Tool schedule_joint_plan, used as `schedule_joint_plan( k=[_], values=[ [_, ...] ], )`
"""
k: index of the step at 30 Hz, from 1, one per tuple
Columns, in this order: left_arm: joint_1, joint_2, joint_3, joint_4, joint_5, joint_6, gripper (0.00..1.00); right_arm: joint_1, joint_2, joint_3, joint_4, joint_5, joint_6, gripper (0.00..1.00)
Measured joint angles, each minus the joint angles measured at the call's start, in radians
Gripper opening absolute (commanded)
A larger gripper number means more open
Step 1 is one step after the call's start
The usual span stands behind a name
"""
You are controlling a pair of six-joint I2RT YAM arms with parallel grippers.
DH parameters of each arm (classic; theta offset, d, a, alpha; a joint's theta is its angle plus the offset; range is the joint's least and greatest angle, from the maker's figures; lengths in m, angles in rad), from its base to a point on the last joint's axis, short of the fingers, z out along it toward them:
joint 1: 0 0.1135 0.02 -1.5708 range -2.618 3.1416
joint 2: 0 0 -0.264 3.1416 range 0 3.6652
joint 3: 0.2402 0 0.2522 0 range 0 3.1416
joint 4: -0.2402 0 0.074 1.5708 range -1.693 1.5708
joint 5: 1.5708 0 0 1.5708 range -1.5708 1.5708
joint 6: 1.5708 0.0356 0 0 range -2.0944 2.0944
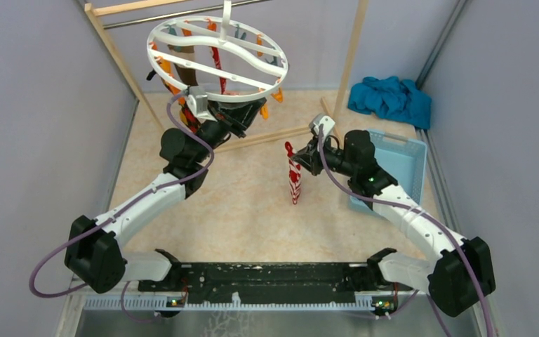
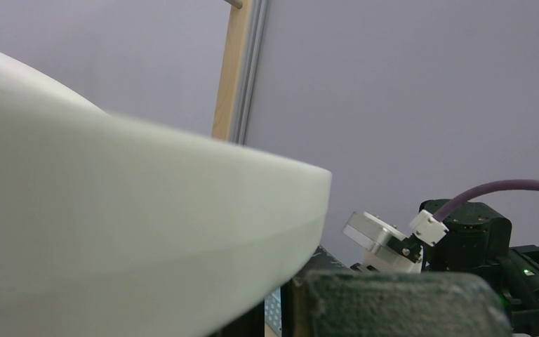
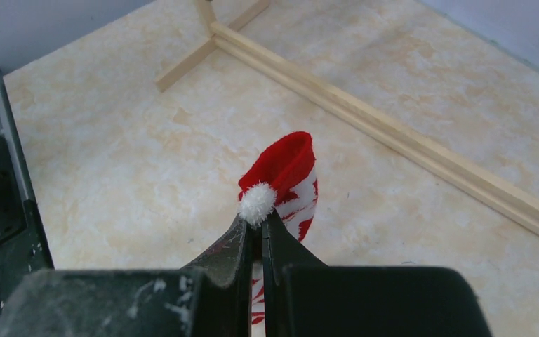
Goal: Clip the socks to the hanger
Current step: Pick up the sock at the center of the board, then clamp the sock onto the hanger.
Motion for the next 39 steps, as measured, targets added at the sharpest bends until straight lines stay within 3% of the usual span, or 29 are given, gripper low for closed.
schedule_joint_plan(
  k=[13, 20, 26, 33, 39],
  values=[
    [0.0, 0.005, 0.015, 0.004, 0.001, -0.058, 0.0, 0.098, 0.044, 0.124, 0.126, 0.195, 0.027, 0.0],
    [0.0, 0.024, 0.02, 0.006, -0.013, -0.062, 0.0, 0.312, 0.072, 0.134, 0.229, 0.453, -0.069, 0.0],
    [0.0, 0.026, 0.021, 0.006, -0.021, -0.064, 0.0, 0.437, 0.113, 0.101, 0.414, 0.74, -0.159, 0.0],
    [0.0, 0.026, 0.021, 0.005, -0.035, -0.064, 0.0, 0.465, 0.115, 0.056, 0.555, 0.917, -0.207, 0.0],
    [0.0, 0.026, 0.021, 0.005, -0.051, -0.072, 0.0, 0.495, 0.12, 0.055, 0.607, 0.968, -0.232, 0.0]
  ],
)
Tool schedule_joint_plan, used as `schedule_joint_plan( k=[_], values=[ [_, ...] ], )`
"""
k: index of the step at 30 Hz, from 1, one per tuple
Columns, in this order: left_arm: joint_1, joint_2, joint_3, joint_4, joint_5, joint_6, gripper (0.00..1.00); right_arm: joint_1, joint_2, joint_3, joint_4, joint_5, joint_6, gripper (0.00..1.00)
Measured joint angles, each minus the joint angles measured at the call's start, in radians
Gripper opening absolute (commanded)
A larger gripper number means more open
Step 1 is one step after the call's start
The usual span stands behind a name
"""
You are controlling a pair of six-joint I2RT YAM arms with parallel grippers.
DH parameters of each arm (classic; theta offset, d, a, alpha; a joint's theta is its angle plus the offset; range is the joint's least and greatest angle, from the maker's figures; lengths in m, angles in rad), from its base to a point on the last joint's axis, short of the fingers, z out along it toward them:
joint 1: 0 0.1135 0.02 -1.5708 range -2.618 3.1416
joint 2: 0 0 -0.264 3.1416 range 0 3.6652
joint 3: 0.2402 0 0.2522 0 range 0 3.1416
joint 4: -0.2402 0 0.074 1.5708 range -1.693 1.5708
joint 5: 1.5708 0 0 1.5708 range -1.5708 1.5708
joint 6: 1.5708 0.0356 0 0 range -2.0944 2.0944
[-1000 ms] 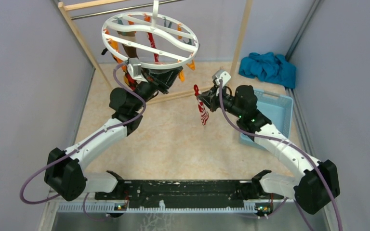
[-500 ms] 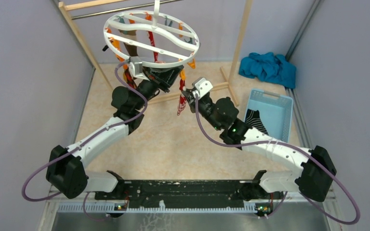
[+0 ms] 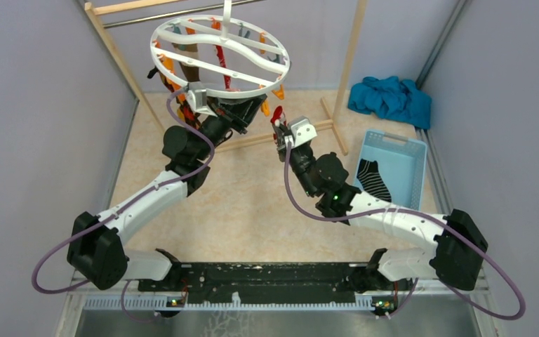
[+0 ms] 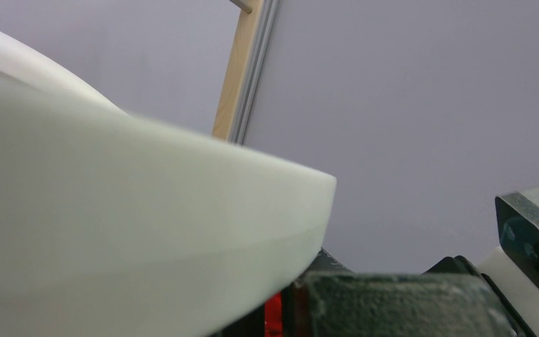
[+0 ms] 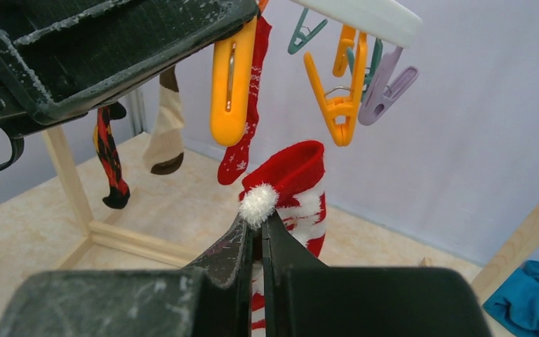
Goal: Clip the socks to the hanger
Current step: Clamp the sock onto the hanger.
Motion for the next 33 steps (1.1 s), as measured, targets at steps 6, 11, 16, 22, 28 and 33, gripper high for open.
schedule_joint_plan(
  k=[6, 11, 16, 22, 28, 33],
  values=[
    [0.0, 0.003, 0.0, 0.001, -0.01, -0.006, 0.0, 0.022, 0.027, 0.001, 0.01, 0.007, -0.012, 0.0],
    [0.0, 0.006, 0.0, 0.002, -0.013, -0.006, 0.0, 0.038, 0.038, 0.03, 0.003, 0.006, -0.018, 0.0],
    [0.0, 0.006, 0.0, 0.004, -0.016, -0.006, 0.0, 0.06, 0.038, 0.064, 0.002, 0.0, -0.03, 0.0],
    [0.0, 0.006, 0.0, 0.004, -0.021, -0.005, 0.0, 0.066, 0.038, 0.071, -0.005, -0.005, -0.03, 0.0],
    [0.0, 0.006, 0.0, 0.004, -0.022, -0.003, 0.0, 0.066, 0.038, 0.071, -0.013, -0.005, -0.03, 0.0],
    [0.0, 0.006, 0.0, 0.004, -0.022, -0.003, 0.0, 0.066, 0.038, 0.072, -0.013, -0.005, -0.031, 0.0]
  ],
)
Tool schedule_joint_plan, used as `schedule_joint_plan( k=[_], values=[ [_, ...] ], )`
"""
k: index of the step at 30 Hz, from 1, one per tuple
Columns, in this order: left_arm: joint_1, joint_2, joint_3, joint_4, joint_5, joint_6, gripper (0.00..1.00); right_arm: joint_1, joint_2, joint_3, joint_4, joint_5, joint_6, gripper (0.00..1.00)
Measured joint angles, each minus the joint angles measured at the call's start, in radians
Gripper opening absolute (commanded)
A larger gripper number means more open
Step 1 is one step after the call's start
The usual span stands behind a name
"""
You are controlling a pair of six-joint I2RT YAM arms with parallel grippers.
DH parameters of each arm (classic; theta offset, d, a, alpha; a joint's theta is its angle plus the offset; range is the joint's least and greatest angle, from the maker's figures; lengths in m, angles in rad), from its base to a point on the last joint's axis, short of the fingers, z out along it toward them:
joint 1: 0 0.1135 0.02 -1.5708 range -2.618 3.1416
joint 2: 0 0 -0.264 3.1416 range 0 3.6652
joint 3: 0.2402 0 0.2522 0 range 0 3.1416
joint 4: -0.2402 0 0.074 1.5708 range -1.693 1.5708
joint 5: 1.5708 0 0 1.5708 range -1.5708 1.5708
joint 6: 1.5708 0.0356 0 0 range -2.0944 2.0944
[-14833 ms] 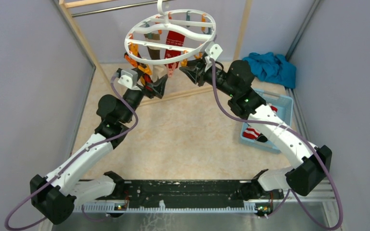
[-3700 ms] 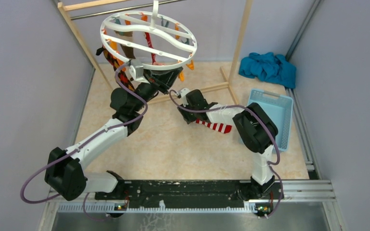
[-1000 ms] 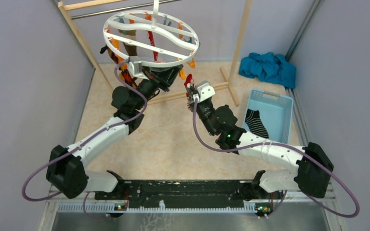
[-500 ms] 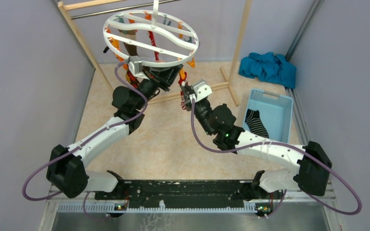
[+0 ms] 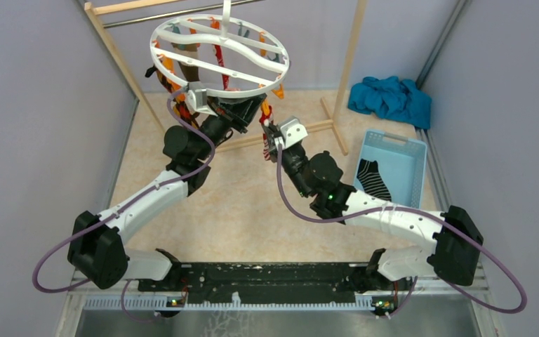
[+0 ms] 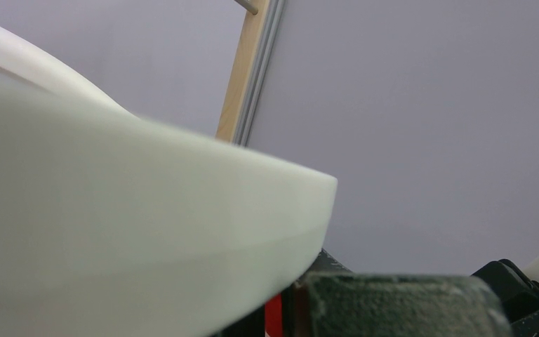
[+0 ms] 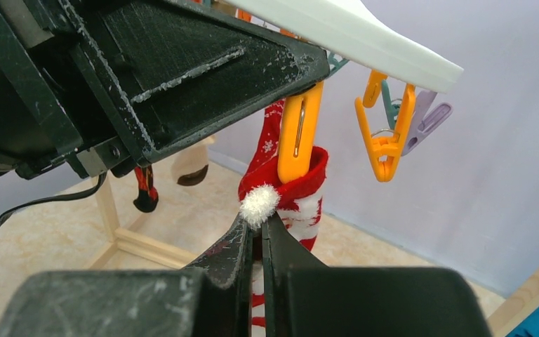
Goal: Clip the socks to the hanger
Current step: Clamp the sock onto the hanger.
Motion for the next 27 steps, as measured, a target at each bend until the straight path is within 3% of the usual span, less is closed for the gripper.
schedule_joint_plan(
  k=[21, 27],
  values=[
    [0.0, 0.0, 0.0, 0.0, 0.001, 0.0, 0.01, 0.005, 0.046, 0.066, -0.005, -0.012, -0.056, 0.0],
    [0.0, 0.0, 0.0, -0.002, 0.005, -0.005, 0.25, 0.005, 0.046, 0.066, -0.006, -0.003, -0.076, 0.0]
  ],
)
